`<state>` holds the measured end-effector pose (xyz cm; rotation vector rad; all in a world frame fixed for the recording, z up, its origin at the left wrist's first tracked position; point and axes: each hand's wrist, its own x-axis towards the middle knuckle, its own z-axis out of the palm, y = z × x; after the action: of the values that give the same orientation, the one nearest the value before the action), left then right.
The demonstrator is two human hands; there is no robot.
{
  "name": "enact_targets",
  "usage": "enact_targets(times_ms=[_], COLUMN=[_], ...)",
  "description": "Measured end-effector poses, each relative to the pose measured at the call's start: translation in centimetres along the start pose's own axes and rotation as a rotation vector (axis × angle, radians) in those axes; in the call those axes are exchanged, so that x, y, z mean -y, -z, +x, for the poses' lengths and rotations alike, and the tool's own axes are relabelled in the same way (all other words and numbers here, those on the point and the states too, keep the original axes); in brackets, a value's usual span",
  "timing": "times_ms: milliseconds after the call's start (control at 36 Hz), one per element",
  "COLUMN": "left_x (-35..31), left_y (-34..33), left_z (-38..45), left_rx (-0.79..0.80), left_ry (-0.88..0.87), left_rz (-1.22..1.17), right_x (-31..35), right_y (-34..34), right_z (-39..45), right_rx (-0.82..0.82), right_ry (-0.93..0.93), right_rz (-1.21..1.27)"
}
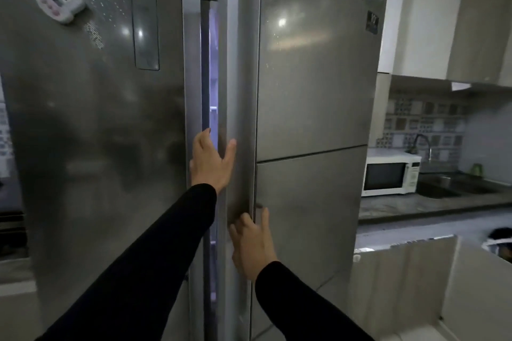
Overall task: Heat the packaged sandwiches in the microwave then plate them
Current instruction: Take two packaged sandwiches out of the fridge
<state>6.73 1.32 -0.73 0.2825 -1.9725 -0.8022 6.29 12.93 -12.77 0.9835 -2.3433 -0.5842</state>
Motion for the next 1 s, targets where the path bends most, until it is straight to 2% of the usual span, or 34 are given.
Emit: enact_targets(times_ms=[83, 194, 278, 417, 472, 611, 694, 778, 1000], left_x=[-1.3, -3.8, -6.2, -9.7, -10.8, -12.0, -12.0, -12.6, -15.4], left_y=[-0.7, -1.6, -2.2, -3.2, -3.8, -4.9, -5.7, -6.6, -10.7], left_z=[-2.5, -6.0, -8.6, -12.6, -13.6, -15.0, -14.8, -15.1, -17.4], left_rx=[0.083, 0.155, 0.165, 0.127, 0.137, 0.064, 0.055, 0.047, 0.006], left_ry=[0.070, 0.045, 0.017, -0.110, -0.175, -0.370, -0.481, -0.538, -0.708], left_rz=[-0.107, -0.186, -0.272, -0.075, 0.008, 0.071, 0.150, 0.215, 0.298], right_x=[-1.0, -2.5, -3.4, -5.4, -6.5, -9.0, -10.2, -11.6, -15.0], right_y=[0.5, 1.4, 0.1, -1.0, -0.9, -0.8, -0.9, -1.2, -2.7], right_z=[-2.9, -7.8, -10.9, -15.1, -16.6, -19.9, -21.8, -23.4, -25.7], right_rx=[-0.061, -0.127, -0.336, -0.582, -0.624, -0.523, -0.533, -0.416, -0.528], right_ry=[-0.057, -0.136, -0.262, -0.396, -0.466, -0.653, -0.755, -0.854, -1.202], right_rz=[0.151, 0.323, 0.274, 0.392, 0.430, 0.559, 0.675, 0.833, 1.047])
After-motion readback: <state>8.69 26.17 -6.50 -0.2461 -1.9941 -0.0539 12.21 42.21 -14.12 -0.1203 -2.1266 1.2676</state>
